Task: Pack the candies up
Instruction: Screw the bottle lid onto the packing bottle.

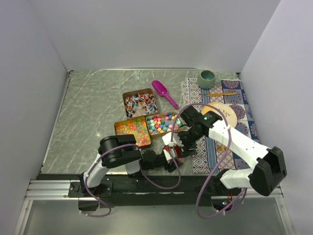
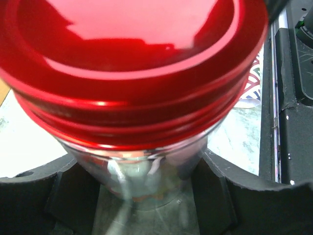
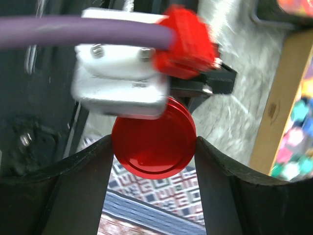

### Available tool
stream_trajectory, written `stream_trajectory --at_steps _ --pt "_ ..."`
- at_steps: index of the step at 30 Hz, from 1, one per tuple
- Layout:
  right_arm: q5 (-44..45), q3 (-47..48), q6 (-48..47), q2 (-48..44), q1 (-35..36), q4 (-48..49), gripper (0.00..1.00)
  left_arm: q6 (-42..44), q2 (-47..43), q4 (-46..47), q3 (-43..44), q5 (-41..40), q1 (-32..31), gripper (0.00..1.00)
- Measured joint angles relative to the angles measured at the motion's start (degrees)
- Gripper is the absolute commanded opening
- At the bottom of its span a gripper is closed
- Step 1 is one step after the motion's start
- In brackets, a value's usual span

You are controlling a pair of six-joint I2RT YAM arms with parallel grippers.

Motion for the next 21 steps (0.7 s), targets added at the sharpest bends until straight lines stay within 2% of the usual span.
stream_trajectory --at_steps 3,5,6,8,9,12,15,21 --pt "0.8 -2.0 8.4 -2.1 0.2 3.5 0.54 0.0 0.0 -0.2 0.0 0.1 0.0 0.01" --pt "1.9 -3.1 14.2 -3.2 0.5 5.7 0.61 -0.2 0.0 -0.2 0.0 0.1 0.1 0.01" --pt "2.6 -3.8 18.1 -4.0 0.7 7.1 0.73 -0.2 0.0 -0.2 0.0 0.1 0.1 0.01" --pt "3.3 -4.6 22.5 -4.9 0.8 8.3 0.86 -0.2 0.0 -0.3 0.0 0.1 0.1 0.01" --pt "3.4 -4.9 24.2 -5.2 0.8 8.6 1.00 -0.2 0.0 -0.3 0.0 0.1 0.1 0.01" --pt "3.5 -4.9 26.5 -4.8 0.5 6.4 1.00 -0.2 0.1 -0.4 0.4 0.2 0.0 0.01" --pt "4.8 -3.4 23.6 -5.7 -1.4 1.1 1.00 -0.3 0.5 -0.4 0.9 0.5 -0.1 0.01" --pt "11.0 0.6 7.6 -10.5 -7.7 -9.6 1.00 -0.7 0.8 -0.4 1.3 1.0 -0.1 0.01"
